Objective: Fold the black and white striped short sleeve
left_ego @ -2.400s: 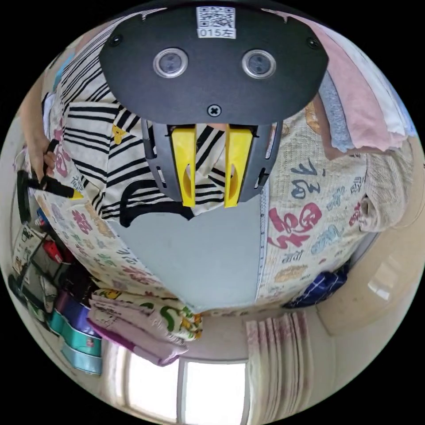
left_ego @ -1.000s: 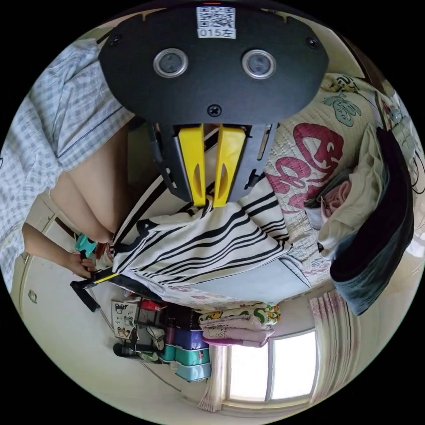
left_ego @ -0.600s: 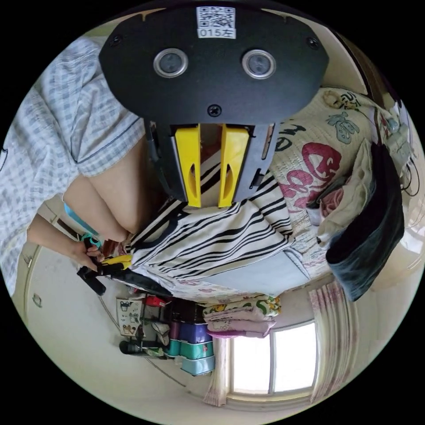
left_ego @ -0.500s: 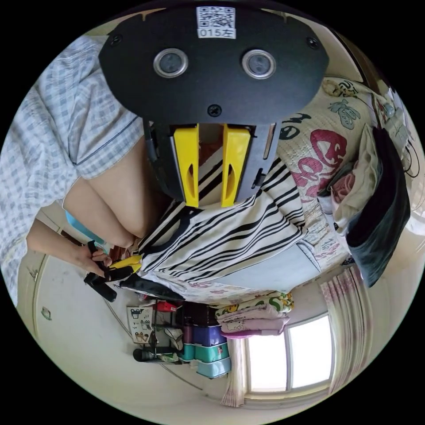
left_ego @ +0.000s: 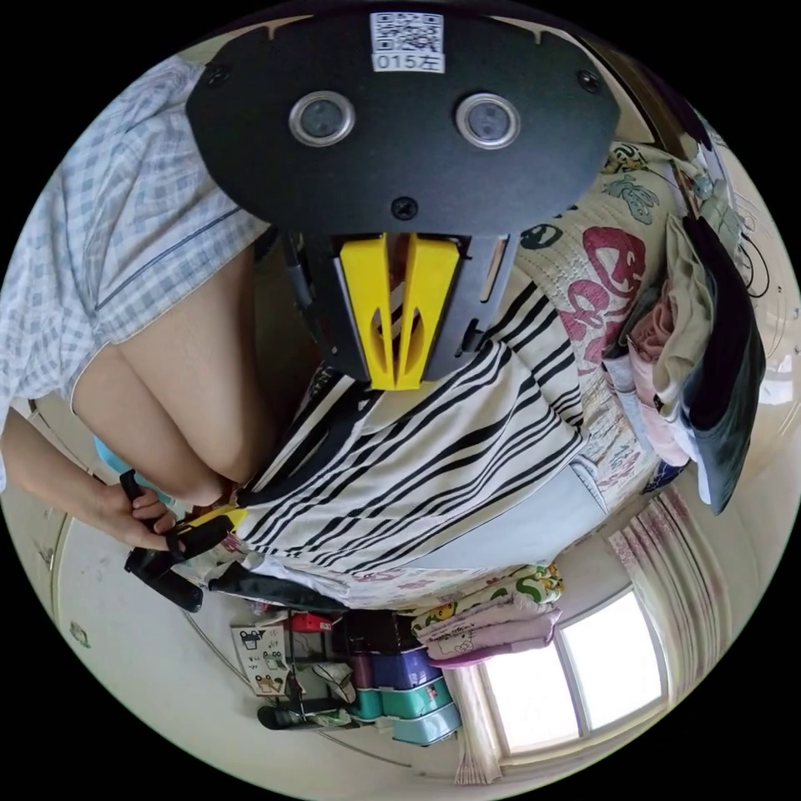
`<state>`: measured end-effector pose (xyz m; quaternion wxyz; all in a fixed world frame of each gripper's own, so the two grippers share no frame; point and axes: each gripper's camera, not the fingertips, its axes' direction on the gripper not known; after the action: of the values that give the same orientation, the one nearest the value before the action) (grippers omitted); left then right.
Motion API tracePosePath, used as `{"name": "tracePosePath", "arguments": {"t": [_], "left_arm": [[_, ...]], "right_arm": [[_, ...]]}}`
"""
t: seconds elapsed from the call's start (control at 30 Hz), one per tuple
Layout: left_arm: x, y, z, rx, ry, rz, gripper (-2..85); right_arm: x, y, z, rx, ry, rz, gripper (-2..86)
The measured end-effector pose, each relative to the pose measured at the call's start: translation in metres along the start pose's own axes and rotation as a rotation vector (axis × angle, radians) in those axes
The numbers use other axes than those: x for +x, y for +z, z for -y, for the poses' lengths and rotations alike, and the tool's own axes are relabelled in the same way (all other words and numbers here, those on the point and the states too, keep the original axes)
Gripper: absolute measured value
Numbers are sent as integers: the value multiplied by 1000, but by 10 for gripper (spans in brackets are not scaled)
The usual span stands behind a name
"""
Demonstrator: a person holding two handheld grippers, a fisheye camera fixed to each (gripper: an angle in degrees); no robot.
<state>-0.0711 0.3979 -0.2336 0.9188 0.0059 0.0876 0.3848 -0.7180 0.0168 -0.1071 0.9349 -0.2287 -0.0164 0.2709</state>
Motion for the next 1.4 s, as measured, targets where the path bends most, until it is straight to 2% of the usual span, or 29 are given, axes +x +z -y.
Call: {"name": "tracePosePath", "arguments": {"t": [0.17, 0.33, 0.57, 0.63, 0.73, 0.9, 1.1, 1.27, 1.33, 1.4], "left_arm": [[-52, -22, -9, 81, -163, -85, -2], [-129, -10, 8, 33, -383, -28, 5], [-217, 57, 28, 61, -763, -137, 67], [-247, 75, 17, 128, -945, -175, 80], [-272, 91, 8, 179, -1075, -163, 84], [-287, 106, 14, 145, -1096, -68, 101], [-288, 131, 18, 81, -1034, -122, 108], [-304, 141, 22, 68, -1048, -75, 45], [-311, 148, 25, 29, -1035, -97, 11], [-311, 142, 25, 72, -1032, -66, 3]], "right_arm": [[25, -60, 15, 130, 35, 42, 16], [46, -130, 61, 320, 81, -39, 56], [51, -123, 172, 316, 63, -64, 91], [63, -110, 211, 303, 81, -77, 105], [91, -97, 251, 300, 150, -85, 114], [141, -70, 298, 274, 228, -60, 121], [185, -22, 328, 232, 235, -19, 124], [211, -1, 322, 293, 257, 1, 64], [221, 7, 315, 280, 244, -40, 31], [226, 14, 310, 246, 217, -97, 18]]}}
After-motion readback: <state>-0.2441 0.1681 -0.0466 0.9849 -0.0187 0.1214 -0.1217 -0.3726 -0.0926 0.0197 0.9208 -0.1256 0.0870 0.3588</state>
